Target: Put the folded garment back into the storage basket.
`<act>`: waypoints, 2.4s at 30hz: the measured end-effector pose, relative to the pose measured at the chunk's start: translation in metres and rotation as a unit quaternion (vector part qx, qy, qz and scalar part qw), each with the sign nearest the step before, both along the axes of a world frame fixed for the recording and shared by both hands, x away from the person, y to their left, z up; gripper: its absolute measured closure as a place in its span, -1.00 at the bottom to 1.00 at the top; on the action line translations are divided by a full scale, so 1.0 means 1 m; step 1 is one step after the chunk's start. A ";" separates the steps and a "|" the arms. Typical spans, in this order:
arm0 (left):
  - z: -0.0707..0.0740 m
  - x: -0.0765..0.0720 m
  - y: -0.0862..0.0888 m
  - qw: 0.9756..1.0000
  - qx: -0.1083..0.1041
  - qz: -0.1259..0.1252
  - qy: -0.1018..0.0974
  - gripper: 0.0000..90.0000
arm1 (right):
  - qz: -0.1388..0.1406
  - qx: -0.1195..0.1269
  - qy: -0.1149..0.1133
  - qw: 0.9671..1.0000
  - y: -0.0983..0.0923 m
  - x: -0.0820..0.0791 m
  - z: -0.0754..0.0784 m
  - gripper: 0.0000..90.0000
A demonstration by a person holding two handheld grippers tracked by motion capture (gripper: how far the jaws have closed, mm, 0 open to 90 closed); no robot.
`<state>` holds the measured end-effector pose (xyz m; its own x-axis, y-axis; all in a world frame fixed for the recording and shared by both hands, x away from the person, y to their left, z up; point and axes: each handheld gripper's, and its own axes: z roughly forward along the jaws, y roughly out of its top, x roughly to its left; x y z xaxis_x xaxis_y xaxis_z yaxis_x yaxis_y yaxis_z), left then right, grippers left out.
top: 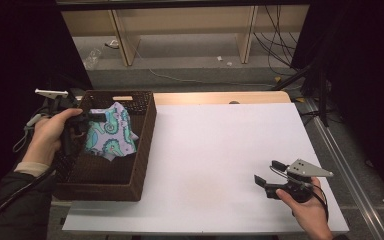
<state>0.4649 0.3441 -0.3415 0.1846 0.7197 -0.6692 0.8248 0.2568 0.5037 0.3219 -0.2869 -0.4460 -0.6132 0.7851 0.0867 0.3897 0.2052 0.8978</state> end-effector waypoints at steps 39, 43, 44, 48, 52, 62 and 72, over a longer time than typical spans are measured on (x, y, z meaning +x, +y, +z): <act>-0.058 0.014 -0.001 0.998 0.020 -0.022 0.056 0.62 | -0.001 0.000 0.001 1.000 -0.001 0.000 0.000 -0.65; -0.072 0.016 0.001 0.996 0.033 -0.013 0.079 0.61 | -0.001 0.001 0.000 1.000 -0.001 0.000 0.000 -0.65; -0.076 0.017 0.002 0.996 0.032 -0.013 0.085 0.61 | -0.001 0.001 0.000 1.000 -0.001 0.000 0.000 -0.65; -0.086 0.017 0.002 0.992 0.046 -0.013 0.114 0.59 | 0.000 0.001 0.000 1.000 -0.001 -0.001 0.000 -0.65; -0.090 0.019 0.002 0.988 0.082 0.002 0.129 0.51 | 0.000 0.001 0.000 1.000 -0.001 -0.001 0.000 -0.65; -0.095 0.021 -0.001 0.969 0.190 0.042 0.154 -0.25 | -0.001 0.002 -0.001 1.000 -0.001 -0.001 0.001 -0.65; -0.032 0.011 -0.019 0.963 0.260 0.034 0.061 -0.42 | 0.000 0.000 0.001 1.000 -0.001 0.000 0.000 -0.65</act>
<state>0.4754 0.3251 -0.3739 0.0682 0.9709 -0.2296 0.8758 0.0519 0.4799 0.3219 -0.2874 -0.4464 -0.6123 0.7857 0.0876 0.3916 0.2052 0.8970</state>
